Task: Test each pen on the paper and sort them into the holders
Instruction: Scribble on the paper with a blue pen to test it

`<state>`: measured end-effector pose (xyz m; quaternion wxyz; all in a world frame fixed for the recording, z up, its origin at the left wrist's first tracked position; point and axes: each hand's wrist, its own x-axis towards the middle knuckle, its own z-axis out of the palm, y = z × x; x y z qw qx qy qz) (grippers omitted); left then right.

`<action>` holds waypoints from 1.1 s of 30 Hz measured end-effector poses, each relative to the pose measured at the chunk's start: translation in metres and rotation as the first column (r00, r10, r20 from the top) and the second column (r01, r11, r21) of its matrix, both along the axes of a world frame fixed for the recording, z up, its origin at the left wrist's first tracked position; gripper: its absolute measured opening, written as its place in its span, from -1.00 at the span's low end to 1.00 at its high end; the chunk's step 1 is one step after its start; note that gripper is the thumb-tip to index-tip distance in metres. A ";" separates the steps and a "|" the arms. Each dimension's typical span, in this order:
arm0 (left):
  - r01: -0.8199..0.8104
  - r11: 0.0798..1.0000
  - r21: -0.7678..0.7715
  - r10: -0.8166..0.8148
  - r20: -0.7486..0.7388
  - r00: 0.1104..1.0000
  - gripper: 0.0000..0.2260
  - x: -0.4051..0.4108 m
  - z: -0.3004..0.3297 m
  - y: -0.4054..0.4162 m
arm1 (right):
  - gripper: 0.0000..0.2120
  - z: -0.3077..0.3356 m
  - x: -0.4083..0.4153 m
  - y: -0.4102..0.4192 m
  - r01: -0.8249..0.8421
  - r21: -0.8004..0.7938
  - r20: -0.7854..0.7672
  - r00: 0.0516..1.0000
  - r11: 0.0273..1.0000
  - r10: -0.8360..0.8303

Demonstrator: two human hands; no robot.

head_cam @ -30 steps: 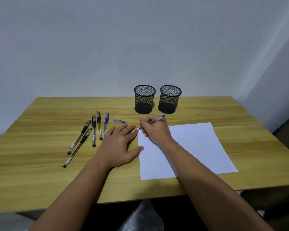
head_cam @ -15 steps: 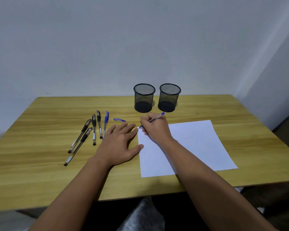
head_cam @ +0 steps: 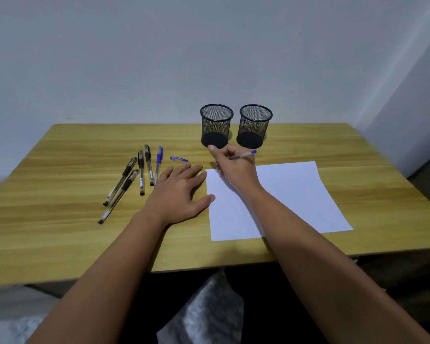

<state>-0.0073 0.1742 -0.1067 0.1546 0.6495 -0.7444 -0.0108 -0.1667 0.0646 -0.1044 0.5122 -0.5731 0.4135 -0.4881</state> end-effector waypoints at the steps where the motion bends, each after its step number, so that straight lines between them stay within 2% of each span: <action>1: 0.000 1.000 -0.001 0.000 0.002 1.000 -0.31 0.000 0.000 0.000 | -0.48 -0.001 0.000 0.000 0.008 -0.005 -0.017 1.000 1.000 -0.008; 6: 0.004 1.000 0.009 -0.004 0.009 1.000 -0.30 0.000 0.000 0.000 | -0.62 -0.006 -0.002 -0.002 0.008 -0.039 -0.121 0.993 0.999 -0.012; 10: 0.004 1.000 0.008 -0.004 0.014 1.000 -0.29 0.000 0.000 0.000 | -0.64 -0.008 -0.002 -0.003 0.019 -0.063 -0.186 0.982 0.998 -0.031; 19: 0.012 1.000 0.001 -0.012 0.017 1.000 -0.30 0.000 0.001 -0.001 | -0.65 -0.013 -0.001 -0.006 -0.022 -0.089 -0.199 0.980 0.996 0.003; 33: 0.013 1.000 0.001 -0.013 0.012 1.000 -0.30 0.000 0.001 -0.001 | -0.64 -0.008 -0.003 -0.005 0.057 -0.159 -0.279 0.955 0.986 -0.100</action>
